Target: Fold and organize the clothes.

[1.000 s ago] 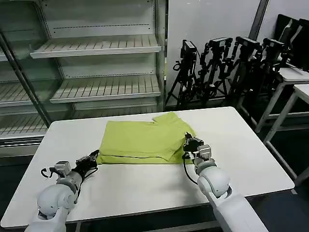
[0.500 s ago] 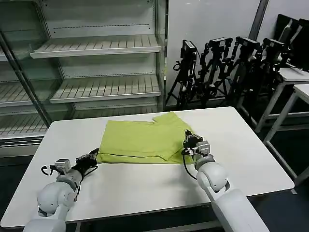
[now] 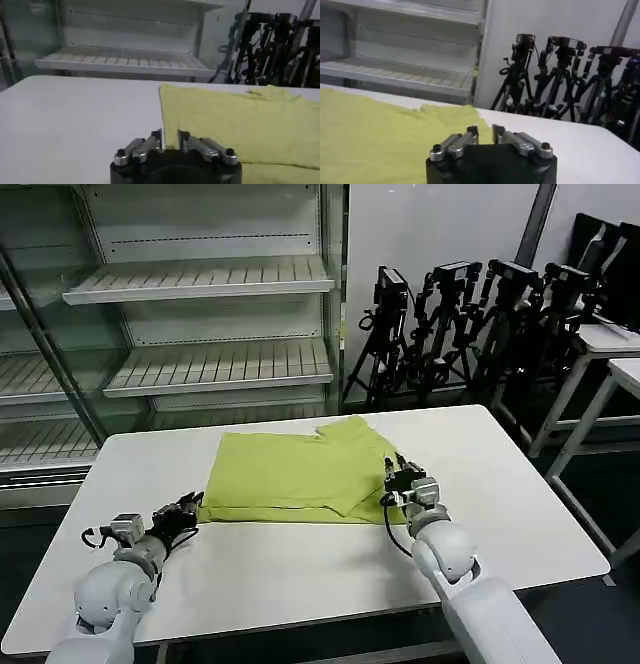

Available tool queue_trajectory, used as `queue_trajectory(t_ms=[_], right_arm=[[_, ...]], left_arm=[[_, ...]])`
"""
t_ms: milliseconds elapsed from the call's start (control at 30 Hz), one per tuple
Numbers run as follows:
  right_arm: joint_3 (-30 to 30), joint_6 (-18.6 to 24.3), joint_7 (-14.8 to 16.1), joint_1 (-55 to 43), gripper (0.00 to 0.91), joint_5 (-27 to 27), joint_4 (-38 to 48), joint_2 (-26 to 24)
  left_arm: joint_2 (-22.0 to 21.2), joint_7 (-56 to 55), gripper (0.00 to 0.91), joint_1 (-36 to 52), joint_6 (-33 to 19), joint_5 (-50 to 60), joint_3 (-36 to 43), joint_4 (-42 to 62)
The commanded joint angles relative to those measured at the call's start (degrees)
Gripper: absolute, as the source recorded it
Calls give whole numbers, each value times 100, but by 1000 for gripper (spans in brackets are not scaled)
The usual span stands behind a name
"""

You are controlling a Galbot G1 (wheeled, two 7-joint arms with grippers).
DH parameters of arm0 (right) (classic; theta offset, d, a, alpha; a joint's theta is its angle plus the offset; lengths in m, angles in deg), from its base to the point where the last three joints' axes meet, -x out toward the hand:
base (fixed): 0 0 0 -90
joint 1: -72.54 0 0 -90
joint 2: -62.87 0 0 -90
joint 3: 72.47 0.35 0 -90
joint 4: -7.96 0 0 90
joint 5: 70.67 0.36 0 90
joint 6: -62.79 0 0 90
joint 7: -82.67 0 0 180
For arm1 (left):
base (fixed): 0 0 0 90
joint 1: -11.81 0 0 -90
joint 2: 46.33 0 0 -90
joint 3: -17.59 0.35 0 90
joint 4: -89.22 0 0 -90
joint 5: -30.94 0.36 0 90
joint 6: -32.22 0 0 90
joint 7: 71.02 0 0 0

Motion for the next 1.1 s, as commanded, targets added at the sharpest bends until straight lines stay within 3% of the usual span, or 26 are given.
queue_trajectory(t_ms=[33, 267, 633, 667, 700, 1100], right_arm=[[223, -33, -7, 488, 907, 88, -491, -197], [389, -146, -33, 1378, 907, 435, -902, -501], [447, -206, 4, 1584, 907, 466, -899, -451], [448, -206, 5, 1580, 232, 465, -889, -450], [448, -205, 4, 1577, 20, 464, -861, -452], [406, -224, 32, 1492, 0, 569, -729, -409]], left_arm=[[15, -28, 907, -258, 6, 97, -91, -381], [194, 286, 907, -730, 24, 902, 16, -666], [282, 359, 907, -646, 22, 1102, 122, -339], [275, 356, 222, -621, 20, 1067, 130, -326], [274, 355, 10, -599, 21, 1047, 146, -308], [302, 413, 10, -540, 21, 1019, 252, -204]])
